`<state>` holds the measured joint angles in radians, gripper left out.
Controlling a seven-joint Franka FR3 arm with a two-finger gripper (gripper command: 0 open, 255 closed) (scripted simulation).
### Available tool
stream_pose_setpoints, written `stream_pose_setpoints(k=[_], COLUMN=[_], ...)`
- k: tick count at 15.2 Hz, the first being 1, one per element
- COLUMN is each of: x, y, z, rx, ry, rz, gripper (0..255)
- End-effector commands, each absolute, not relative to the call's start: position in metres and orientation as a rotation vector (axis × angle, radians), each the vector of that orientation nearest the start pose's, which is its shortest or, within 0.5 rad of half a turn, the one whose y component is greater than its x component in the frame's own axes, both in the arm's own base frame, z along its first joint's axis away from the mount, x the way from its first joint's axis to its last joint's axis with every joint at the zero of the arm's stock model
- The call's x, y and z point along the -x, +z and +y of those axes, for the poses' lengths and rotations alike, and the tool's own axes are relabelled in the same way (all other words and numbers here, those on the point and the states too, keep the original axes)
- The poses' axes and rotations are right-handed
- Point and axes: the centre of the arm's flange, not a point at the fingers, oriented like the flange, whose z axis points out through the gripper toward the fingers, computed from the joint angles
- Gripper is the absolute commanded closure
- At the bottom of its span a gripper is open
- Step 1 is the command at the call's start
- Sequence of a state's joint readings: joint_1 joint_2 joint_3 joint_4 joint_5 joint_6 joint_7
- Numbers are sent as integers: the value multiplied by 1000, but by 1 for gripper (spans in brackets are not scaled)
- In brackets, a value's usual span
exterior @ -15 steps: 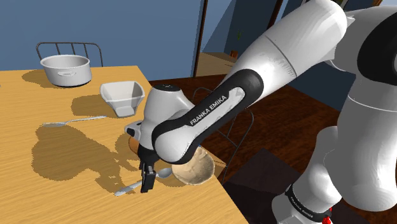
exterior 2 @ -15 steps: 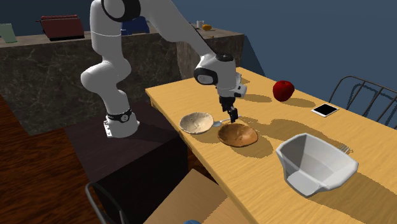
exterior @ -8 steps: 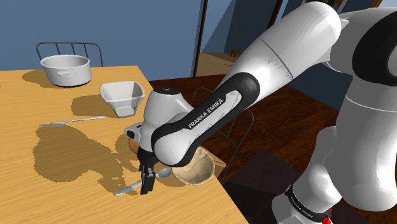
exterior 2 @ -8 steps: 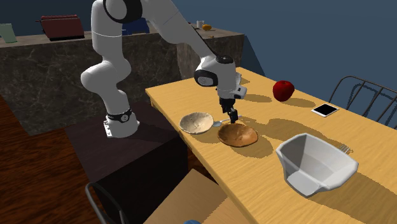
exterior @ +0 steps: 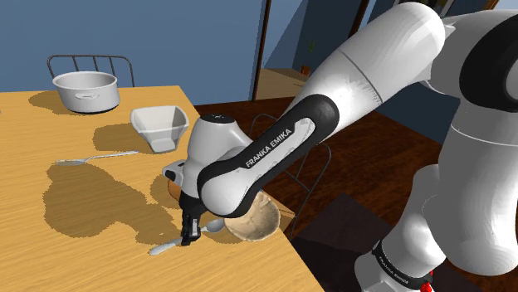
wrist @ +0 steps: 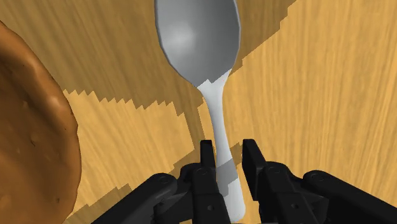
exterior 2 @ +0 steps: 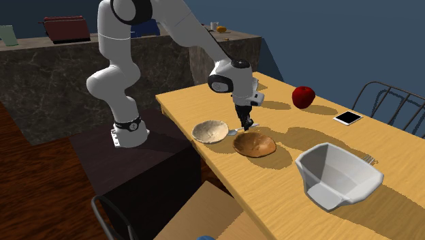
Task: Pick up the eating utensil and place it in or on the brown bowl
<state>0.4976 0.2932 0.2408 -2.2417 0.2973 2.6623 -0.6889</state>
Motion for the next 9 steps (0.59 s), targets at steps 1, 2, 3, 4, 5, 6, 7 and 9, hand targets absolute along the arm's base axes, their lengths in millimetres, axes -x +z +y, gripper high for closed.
stream_pose_setpoints(k=[1, 2, 3, 4, 5, 6, 7, 9], x=[-418, -418, -418, -418, -418, -418, -418, -418], y=[252, 252, 252, 252, 257, 262, 267, 278], z=[369, 369, 369, 369, 369, 369, 369, 369], rx=[2438, 2438, 2438, 2438, 2438, 2438, 2438, 2438], ry=[-177, -177, -177, -177, -177, -177, -177, -177], rz=[-1592, -1592, -1592, -1592, -1592, -1592, -1592, -1592], gripper=[255, 255, 255, 255, 255, 255, 255, 255])
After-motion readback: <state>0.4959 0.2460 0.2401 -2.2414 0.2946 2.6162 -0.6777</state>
